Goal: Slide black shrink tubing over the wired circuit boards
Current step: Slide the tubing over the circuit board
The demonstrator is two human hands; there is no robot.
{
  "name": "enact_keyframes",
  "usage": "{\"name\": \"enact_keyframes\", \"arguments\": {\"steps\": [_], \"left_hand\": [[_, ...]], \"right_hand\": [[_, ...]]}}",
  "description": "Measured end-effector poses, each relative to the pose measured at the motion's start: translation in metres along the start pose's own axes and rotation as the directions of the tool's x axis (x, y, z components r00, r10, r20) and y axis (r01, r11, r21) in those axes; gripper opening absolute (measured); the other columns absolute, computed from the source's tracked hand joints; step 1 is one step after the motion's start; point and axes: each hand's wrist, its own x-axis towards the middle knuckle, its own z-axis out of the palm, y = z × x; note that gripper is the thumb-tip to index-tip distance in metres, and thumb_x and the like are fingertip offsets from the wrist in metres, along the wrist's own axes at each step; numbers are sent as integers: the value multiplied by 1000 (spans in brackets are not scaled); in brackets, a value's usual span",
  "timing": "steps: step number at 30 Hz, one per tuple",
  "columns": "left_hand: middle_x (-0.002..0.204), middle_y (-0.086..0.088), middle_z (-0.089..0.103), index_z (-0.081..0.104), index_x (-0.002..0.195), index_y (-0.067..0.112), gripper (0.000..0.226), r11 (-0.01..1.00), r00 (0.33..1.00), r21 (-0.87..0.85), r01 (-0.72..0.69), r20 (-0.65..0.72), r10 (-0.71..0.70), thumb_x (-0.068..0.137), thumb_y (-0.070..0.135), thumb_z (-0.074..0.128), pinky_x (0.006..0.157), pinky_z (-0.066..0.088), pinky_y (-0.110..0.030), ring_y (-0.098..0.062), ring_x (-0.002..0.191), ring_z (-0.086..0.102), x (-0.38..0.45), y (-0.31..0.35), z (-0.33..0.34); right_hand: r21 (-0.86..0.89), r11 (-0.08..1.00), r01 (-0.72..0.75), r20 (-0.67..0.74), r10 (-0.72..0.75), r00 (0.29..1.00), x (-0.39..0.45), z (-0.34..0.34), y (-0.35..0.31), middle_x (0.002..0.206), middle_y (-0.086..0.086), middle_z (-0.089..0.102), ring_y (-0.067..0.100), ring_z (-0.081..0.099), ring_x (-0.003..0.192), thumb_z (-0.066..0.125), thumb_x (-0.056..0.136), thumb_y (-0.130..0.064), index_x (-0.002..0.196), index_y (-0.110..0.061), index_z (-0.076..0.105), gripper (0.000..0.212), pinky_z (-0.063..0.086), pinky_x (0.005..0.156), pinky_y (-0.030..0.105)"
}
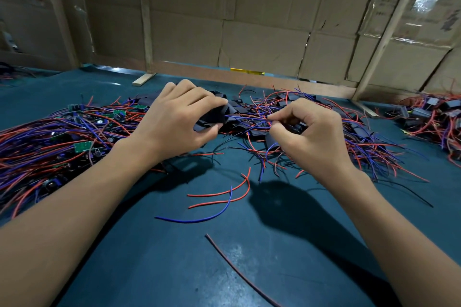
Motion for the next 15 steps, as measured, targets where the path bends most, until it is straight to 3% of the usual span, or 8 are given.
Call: {"name": "enact_keyframes", "arguments": {"steps": [6,11,15], "left_hand": [[101,0,73,72,115,13,35,996,996,31,-82,-20,82,90,37,69,76,44,-44,-29,91,65,7,12,0],[103,-9,71,68,118,4,34,987,993,-114,-117,19,120,94,28,65,78,49,-43,-32,92,66,11,25,3],[104,-12,68,66,119,0,33,969,995,-230,-87,18,93,96,24,64,84,52,-44,-33,95,63,11,26,3]], "right_hand": [[127,992,11,124,-27,992,0,3,-4,84,6,69,19,64,77,72,86,5,96,-6,80,18,46,74,24],[287,943,-167,340,62,938,3,3,-1,99,3,66,9,62,89,57,90,7,119,-10,74,38,45,82,23],[523,758,-390,375,206,904,5,6,0,99,7,67,19,66,85,64,92,9,132,-11,57,46,55,74,26]]}}
